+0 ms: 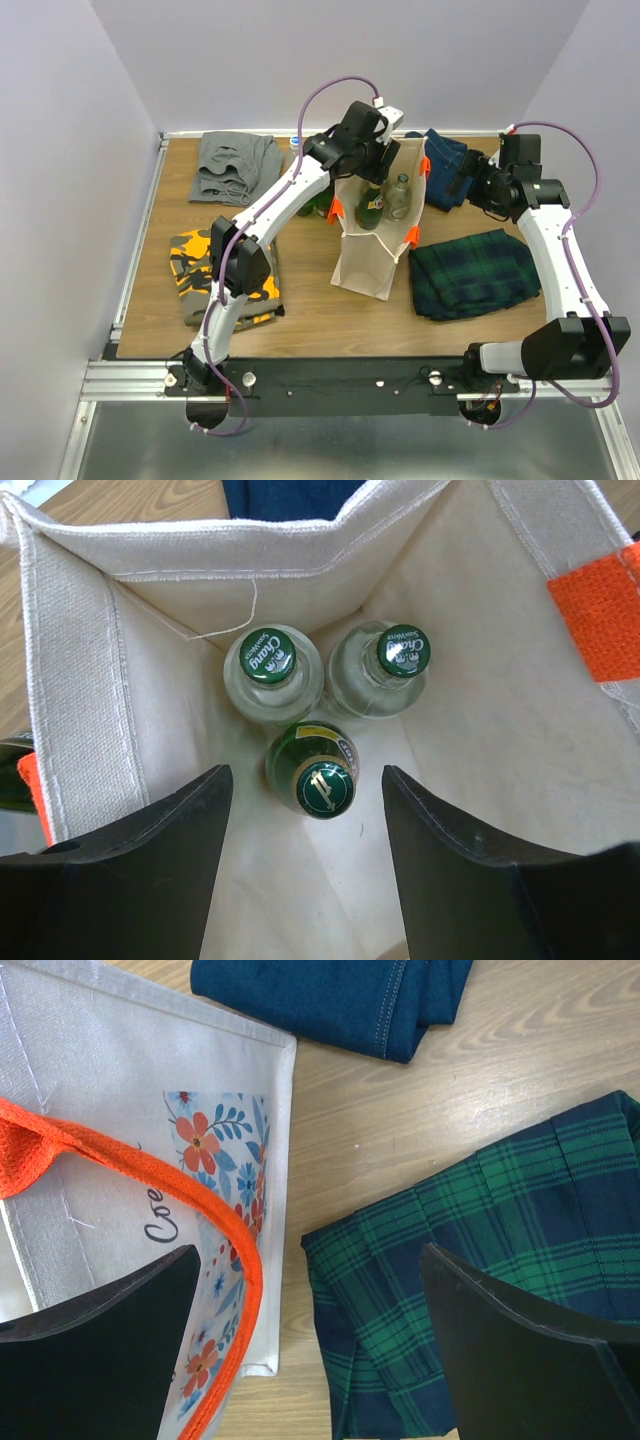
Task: Take the beverage out of the canvas bag
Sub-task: Take out the drink from the canvas bag.
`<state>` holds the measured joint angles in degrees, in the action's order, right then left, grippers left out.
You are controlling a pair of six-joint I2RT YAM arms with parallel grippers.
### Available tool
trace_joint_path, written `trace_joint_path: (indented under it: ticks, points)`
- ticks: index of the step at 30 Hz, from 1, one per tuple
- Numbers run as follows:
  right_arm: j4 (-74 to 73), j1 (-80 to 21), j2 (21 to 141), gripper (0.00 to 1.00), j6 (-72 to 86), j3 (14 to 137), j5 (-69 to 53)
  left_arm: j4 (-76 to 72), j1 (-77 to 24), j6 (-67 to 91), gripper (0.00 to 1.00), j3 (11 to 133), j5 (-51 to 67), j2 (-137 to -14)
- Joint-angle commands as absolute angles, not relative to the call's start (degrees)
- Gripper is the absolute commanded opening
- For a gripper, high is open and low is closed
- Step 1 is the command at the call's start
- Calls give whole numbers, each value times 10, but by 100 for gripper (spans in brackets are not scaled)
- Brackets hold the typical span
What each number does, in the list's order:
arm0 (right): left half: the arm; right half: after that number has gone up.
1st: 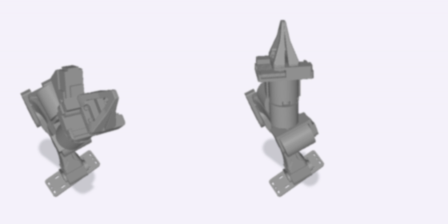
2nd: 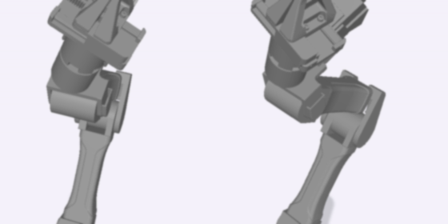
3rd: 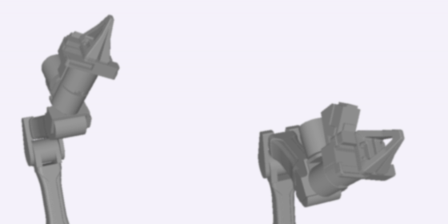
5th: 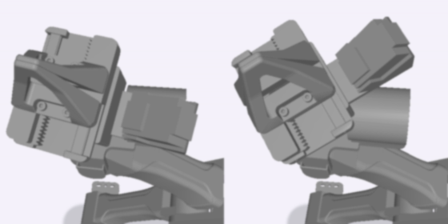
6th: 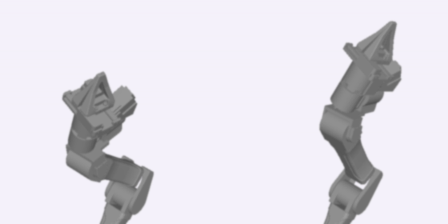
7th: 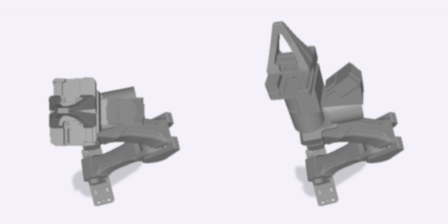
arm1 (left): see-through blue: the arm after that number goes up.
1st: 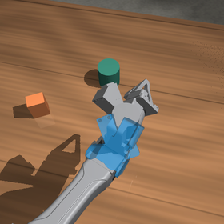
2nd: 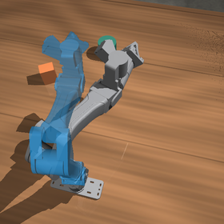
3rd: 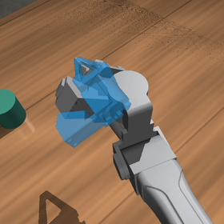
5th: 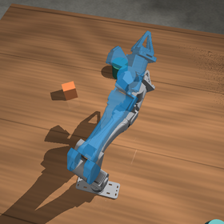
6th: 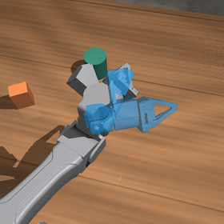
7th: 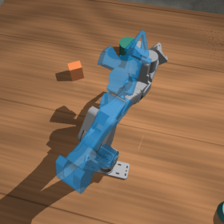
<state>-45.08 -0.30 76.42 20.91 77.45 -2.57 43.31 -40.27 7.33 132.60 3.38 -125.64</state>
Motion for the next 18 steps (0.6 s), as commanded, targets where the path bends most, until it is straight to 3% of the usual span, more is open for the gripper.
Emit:
trace_joint_path:
  ticks: [1,18]
  points:
    - [-453,-3,767,100,202,780,-18,429,-409,82,70,1321,25,-1276]
    - [-455,-3,767,100,201,781,-17,421,-412,84,68,1296,20,-1283]
